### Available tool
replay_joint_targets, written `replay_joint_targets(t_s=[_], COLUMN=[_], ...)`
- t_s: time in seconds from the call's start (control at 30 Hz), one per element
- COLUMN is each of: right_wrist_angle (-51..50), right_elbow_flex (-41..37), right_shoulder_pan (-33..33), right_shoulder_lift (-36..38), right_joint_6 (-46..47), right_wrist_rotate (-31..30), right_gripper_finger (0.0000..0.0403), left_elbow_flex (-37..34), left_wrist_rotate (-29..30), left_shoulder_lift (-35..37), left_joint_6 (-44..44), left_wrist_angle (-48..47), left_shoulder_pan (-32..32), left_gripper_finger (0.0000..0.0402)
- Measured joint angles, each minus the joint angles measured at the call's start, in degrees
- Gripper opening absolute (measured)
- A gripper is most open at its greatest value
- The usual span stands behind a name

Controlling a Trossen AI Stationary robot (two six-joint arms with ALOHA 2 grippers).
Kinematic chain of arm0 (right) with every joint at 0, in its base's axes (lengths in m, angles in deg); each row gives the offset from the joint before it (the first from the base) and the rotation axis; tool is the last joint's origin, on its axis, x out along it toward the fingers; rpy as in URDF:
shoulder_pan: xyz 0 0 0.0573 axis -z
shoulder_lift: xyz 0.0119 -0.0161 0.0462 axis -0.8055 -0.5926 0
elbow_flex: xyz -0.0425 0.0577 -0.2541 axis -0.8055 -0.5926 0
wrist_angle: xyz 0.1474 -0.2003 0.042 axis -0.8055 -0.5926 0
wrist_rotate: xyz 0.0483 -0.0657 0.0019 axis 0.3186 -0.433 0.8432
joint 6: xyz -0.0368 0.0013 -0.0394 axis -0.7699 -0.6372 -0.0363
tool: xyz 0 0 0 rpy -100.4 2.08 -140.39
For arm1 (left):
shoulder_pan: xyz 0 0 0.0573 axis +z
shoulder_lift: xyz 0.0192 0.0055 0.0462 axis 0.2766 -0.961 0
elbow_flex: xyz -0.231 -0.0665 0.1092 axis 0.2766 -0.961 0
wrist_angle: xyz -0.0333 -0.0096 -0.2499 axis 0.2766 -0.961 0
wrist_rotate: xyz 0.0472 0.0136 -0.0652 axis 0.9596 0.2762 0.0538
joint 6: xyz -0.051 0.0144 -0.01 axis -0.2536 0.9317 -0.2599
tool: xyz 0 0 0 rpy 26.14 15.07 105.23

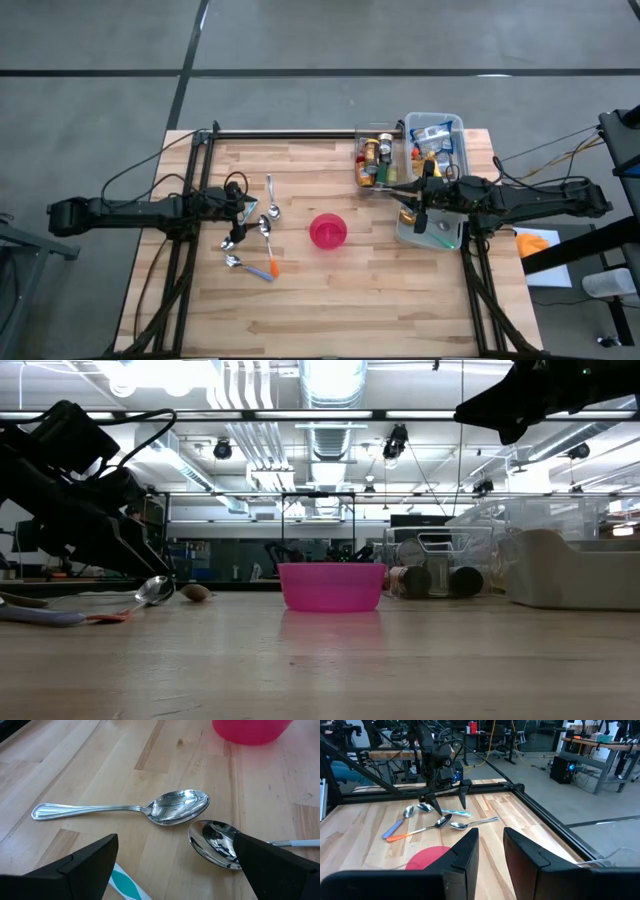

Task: Pick & Place Food Item
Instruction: Put the orange spoon into the gray bin

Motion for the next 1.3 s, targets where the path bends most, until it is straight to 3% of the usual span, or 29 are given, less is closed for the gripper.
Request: replay_joint_targets(t_s=[0.27,0.43,0.5,0.67,0.77,0.9,1.03,1.2,1.3], right_wrist_angle=[0.0,0.0,0.0,0.0,0.0,0.0,0.0,0.0,0.0], right_elbow_flex=[0.0,0.0,0.0,0.0,0.0,0.0,0.0,0.0,0.0], right_shoulder_pan=[0.0,0.0,0.0,0.0,0.0,0.0,0.0,0.0,0.0], right_shoulder_lift=[0.0,0.0,0.0,0.0,0.0,0.0,0.0,0.0,0.0], right_joint_6=[0.0,0.0,0.0,0.0,0.0,0.0,0.0,0.0,0.0], right_wrist_rotate=[0.0,0.0,0.0,0.0,0.0,0.0,0.0,0.0,0.0], right_gripper_finger=[0.0086,0.0086,0.0086,0.0086,0.0086,0.0086,0.0086,0.0086,0.0086], left_elbow_flex=[0.0,0.0,0.0,0.0,0.6,4.7,12.9,24.5,28.8], left_wrist_rotate=[0.0,0.0,0.0,3.6,5.8,3.8,4.8,9.5,11.6], left_shoulder_lift=[0.0,0.0,0.0,0.0,0.0,0.0,0.0,-1.5,-4.4], left_joint_6=[0.4,-3.9,-10.3,-39.2,-43.7,-40.8,-42.0,-54.1,-61.1], left_wrist_angle=[0.0,1.9,4.8,11.2,10.4,5.8,-5.8,-25.1,-30.7], left_shoulder_pan=[0.0,0.0,0.0,0.0,0.0,-0.7,-2.1,-4.0,-6.6], left_gripper_finger=[0.0396,0.0396,0.0396,0.0396,0.0396,0.0396,0.0396,0.0396,0.0396])
